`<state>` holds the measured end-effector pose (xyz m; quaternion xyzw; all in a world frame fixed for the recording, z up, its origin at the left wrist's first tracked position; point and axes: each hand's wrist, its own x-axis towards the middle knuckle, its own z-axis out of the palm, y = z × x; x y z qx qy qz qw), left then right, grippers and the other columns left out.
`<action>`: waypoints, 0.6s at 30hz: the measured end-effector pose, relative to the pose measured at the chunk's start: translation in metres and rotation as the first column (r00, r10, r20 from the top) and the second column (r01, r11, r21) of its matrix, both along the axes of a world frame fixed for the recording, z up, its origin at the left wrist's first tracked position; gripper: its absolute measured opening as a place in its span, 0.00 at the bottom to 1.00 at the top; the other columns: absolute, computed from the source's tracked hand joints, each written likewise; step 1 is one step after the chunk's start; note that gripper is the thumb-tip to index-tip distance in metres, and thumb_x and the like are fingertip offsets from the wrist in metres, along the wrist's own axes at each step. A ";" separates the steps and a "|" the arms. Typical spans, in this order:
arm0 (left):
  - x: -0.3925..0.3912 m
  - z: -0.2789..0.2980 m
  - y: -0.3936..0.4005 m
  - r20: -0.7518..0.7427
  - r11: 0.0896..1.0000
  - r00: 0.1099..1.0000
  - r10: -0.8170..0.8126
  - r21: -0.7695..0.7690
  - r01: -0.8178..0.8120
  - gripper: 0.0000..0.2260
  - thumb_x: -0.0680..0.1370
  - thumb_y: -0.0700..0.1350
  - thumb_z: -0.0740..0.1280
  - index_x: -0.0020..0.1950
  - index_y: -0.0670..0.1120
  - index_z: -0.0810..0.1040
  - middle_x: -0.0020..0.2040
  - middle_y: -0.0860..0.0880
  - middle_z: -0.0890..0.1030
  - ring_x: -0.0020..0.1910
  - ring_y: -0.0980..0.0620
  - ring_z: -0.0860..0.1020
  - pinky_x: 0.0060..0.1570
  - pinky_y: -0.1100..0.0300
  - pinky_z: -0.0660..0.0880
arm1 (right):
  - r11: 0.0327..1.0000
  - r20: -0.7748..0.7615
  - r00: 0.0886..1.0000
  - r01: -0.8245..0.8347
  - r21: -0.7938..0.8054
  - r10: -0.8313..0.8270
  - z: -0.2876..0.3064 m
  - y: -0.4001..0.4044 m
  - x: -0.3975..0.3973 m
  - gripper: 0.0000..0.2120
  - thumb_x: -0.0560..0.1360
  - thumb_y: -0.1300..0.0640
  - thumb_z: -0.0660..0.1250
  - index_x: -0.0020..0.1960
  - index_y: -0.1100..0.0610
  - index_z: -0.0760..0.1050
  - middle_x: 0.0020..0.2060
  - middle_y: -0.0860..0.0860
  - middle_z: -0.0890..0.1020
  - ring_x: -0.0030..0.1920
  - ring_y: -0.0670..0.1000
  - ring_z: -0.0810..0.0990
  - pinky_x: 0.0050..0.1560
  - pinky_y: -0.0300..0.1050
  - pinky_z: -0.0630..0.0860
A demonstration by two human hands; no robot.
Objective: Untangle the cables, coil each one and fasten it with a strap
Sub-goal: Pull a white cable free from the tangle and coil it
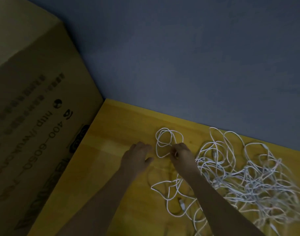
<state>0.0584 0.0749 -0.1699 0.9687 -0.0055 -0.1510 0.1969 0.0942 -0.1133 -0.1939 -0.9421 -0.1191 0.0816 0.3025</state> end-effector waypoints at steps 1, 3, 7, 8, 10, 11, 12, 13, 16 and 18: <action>0.000 -0.004 -0.009 0.011 0.998 0.998 -0.060 -0.003 0.060 0.20 0.79 0.54 0.63 0.70 0.53 0.68 0.67 0.52 0.69 0.67 0.50 0.66 0.63 0.56 0.67 | 0.998 0.026 0.999 0.022 0.065 -0.024 0.003 -0.001 -0.005 0.08 0.72 0.70 0.66 0.48 0.61 0.78 0.45 0.55 0.76 0.39 0.53 0.76 0.43 0.43 0.72; 0.000 -0.014 -0.027 0.009 0.989 0.989 -0.145 0.021 0.145 0.22 0.78 0.56 0.63 0.71 0.54 0.67 0.69 0.52 0.66 0.70 0.50 0.62 0.65 0.57 0.64 | 0.986 0.055 0.997 0.052 0.161 -0.062 0.008 -0.003 -0.015 0.11 0.73 0.71 0.65 0.51 0.60 0.78 0.45 0.53 0.78 0.40 0.45 0.74 0.42 0.29 0.68; 0.004 -0.032 -0.043 -0.001 0.978 0.991 -0.136 0.159 0.134 0.20 0.78 0.54 0.61 0.70 0.54 0.66 0.72 0.50 0.63 0.72 0.49 0.60 0.65 0.54 0.63 | 0.947 0.036 0.985 0.152 0.285 -0.169 0.016 -0.019 -0.024 0.13 0.76 0.69 0.63 0.55 0.56 0.77 0.48 0.46 0.78 0.44 0.34 0.75 0.43 0.23 0.67; 0.005 -0.034 -0.043 0.015 0.972 0.991 -0.134 0.194 0.129 0.18 0.79 0.53 0.60 0.68 0.54 0.68 0.71 0.51 0.64 0.71 0.49 0.61 0.64 0.55 0.63 | 0.938 0.021 0.980 0.182 0.296 -0.197 0.017 -0.027 -0.024 0.14 0.76 0.70 0.62 0.57 0.56 0.77 0.49 0.46 0.77 0.44 0.34 0.76 0.42 0.23 0.68; 0.006 -0.035 -0.041 0.036 0.963 0.988 -0.147 0.232 0.135 0.15 0.79 0.51 0.59 0.65 0.54 0.71 0.68 0.51 0.67 0.68 0.49 0.65 0.61 0.55 0.66 | 0.924 0.011 0.964 0.250 0.289 -0.264 0.019 -0.045 -0.023 0.15 0.76 0.71 0.61 0.58 0.57 0.77 0.49 0.49 0.78 0.42 0.39 0.77 0.42 0.27 0.69; 0.005 -0.034 -0.039 0.047 0.963 0.986 -0.157 0.230 0.143 0.15 0.79 0.49 0.60 0.65 0.53 0.72 0.67 0.51 0.69 0.67 0.48 0.67 0.59 0.55 0.67 | 0.919 0.021 0.954 0.282 0.275 -0.299 0.020 -0.054 -0.023 0.15 0.76 0.71 0.61 0.58 0.58 0.78 0.50 0.52 0.79 0.42 0.41 0.77 0.43 0.31 0.70; 0.004 -0.033 -0.038 0.074 0.968 0.984 -0.162 0.205 0.144 0.16 0.78 0.46 0.61 0.65 0.52 0.73 0.65 0.50 0.72 0.65 0.47 0.69 0.57 0.54 0.69 | 0.916 0.031 0.945 0.309 0.254 -0.327 0.020 -0.064 -0.023 0.14 0.76 0.70 0.61 0.58 0.59 0.78 0.51 0.54 0.80 0.43 0.46 0.78 0.45 0.34 0.71; 0.003 -0.030 -0.036 0.119 0.978 0.982 -0.150 0.160 0.130 0.16 0.76 0.44 0.63 0.63 0.48 0.75 0.61 0.47 0.76 0.62 0.45 0.73 0.54 0.52 0.72 | 0.916 0.033 0.938 0.330 0.227 -0.346 0.019 -0.072 -0.024 0.14 0.77 0.69 0.61 0.58 0.60 0.78 0.51 0.55 0.80 0.46 0.49 0.78 0.48 0.38 0.72; 0.001 -0.016 -0.033 0.206 1.000 0.978 -0.011 0.009 0.009 0.08 0.75 0.41 0.65 0.53 0.42 0.78 0.46 0.41 0.80 0.50 0.40 0.77 0.44 0.50 0.73 | 0.918 0.030 0.922 0.381 0.112 -0.387 0.017 -0.091 -0.028 0.11 0.78 0.66 0.63 0.58 0.62 0.78 0.51 0.58 0.81 0.49 0.57 0.81 0.49 0.47 0.76; 0.000 -0.005 -0.033 0.217 0.986 0.972 0.091 -0.156 -0.057 0.03 0.77 0.41 0.64 0.49 0.42 0.75 0.42 0.42 0.79 0.45 0.40 0.77 0.41 0.49 0.72 | 0.931 0.024 0.931 0.363 0.019 -0.364 0.019 -0.095 -0.031 0.10 0.77 0.62 0.65 0.56 0.62 0.80 0.50 0.59 0.82 0.51 0.59 0.80 0.52 0.50 0.76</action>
